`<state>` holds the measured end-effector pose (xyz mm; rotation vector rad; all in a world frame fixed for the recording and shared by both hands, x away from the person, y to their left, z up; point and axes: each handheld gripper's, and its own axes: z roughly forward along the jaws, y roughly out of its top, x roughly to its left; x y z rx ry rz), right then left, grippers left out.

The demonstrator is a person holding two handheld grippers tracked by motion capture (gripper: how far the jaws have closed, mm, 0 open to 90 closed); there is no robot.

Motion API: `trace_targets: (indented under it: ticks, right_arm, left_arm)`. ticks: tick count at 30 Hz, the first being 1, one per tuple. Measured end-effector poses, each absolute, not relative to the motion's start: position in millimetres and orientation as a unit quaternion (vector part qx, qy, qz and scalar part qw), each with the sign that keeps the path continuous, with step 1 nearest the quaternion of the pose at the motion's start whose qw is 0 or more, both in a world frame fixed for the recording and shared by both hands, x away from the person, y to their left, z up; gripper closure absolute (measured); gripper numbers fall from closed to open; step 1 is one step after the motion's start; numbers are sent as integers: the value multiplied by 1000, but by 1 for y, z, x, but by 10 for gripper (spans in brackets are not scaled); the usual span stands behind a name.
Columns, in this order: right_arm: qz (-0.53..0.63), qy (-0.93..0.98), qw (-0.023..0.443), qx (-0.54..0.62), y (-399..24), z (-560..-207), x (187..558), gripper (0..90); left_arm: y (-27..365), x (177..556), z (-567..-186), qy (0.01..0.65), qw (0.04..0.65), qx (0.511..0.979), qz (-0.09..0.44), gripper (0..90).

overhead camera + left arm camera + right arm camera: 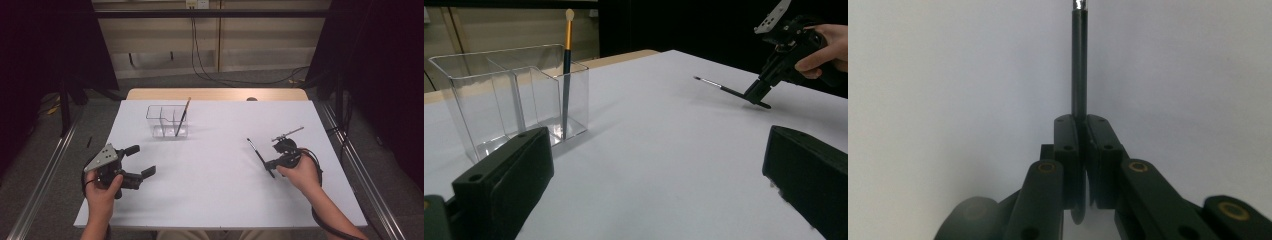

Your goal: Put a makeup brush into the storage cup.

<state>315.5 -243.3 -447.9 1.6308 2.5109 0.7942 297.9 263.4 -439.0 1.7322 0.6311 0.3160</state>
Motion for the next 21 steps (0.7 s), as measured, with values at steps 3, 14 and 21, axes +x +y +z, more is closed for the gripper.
trace_targets:
  ticks: [3, 14, 21]
  right_arm:
    - [284, 805, 29, 520, -241, -445, 313, 847]
    - [378, 780, 49, 497, -240, -439, 304, 846]
    - [433, 760, 57, 482, -240, -439, 299, 846]
  left_arm:
    - [263, 298, -439, 270, 593, 747, 134, 1]
    - [262, 298, -440, 273, 594, 745, 130, 1]
    - [262, 298, -441, 273, 595, 745, 129, 1]
